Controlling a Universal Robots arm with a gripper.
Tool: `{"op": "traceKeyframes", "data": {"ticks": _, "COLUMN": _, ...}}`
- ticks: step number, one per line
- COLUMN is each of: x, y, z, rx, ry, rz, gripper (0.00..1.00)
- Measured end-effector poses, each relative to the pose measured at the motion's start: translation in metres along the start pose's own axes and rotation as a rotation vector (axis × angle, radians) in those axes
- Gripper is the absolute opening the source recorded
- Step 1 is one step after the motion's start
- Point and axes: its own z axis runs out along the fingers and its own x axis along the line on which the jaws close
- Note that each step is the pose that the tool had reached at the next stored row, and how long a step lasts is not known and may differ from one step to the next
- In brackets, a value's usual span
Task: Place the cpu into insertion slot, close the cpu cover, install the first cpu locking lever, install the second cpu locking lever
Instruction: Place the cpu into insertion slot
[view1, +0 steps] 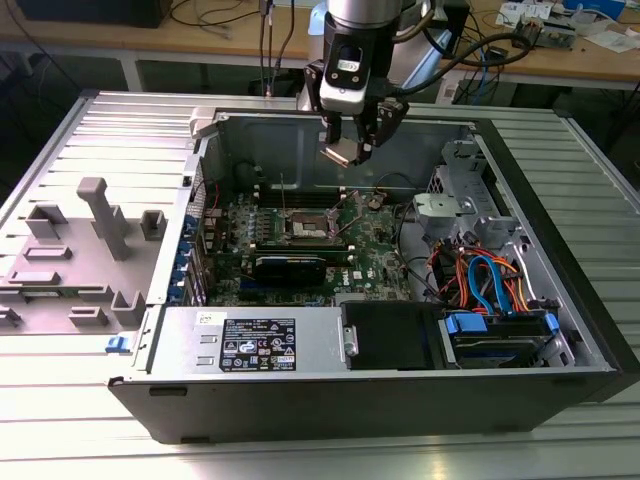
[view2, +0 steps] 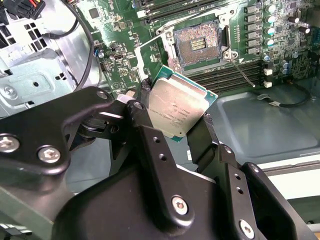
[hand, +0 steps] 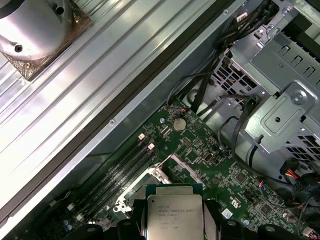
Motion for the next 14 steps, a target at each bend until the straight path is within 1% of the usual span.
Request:
{"op": "traceKeyframes", "data": {"ticks": 2, "x": 0.0, "y": 0.0, "z": 0.0004, "rx": -0.0004, "ry": -0.0012, "rz": 0.016, "gripper": 0.54}}
{"op": "traceKeyframes", "data": {"ticks": 6, "x": 0.0, "y": -0.0002, "z": 0.0019, "rx": -0.0007, "ry": -0.0078, "rz": 0.087, "gripper": 0.54}}
{"op": "traceKeyframes", "data": {"ticks": 8, "x": -0.0001, "y": -0.0003, "z": 0.003, "rx": -0.0012, "ry": -0.0119, "rz": 0.134, "gripper": 0.54}}
{"op": "traceKeyframes", "data": {"ticks": 10, "x": -0.0001, "y": -0.0003, "z": 0.0036, "rx": -0.0017, "ry": -0.0141, "rz": 0.162, "gripper": 0.54}}
{"op": "traceKeyframes", "data": {"ticks": 11, "x": -0.0001, "y": -0.0004, "z": 0.0043, "rx": -0.002, "ry": -0.0166, "rz": 0.191, "gripper": 0.54}}
{"op": "traceKeyframes", "data": {"ticks": 13, "x": -0.0001, "y": -0.0004, "z": 0.0048, "rx": -0.0023, "ry": -0.0188, "rz": 0.217, "gripper": 0.54}}
{"op": "traceKeyframes", "data": {"ticks": 14, "x": -0.0001, "y": -0.0004, "z": 0.0052, "rx": -0.0026, "ry": -0.0206, "rz": 0.238, "gripper": 0.54}}
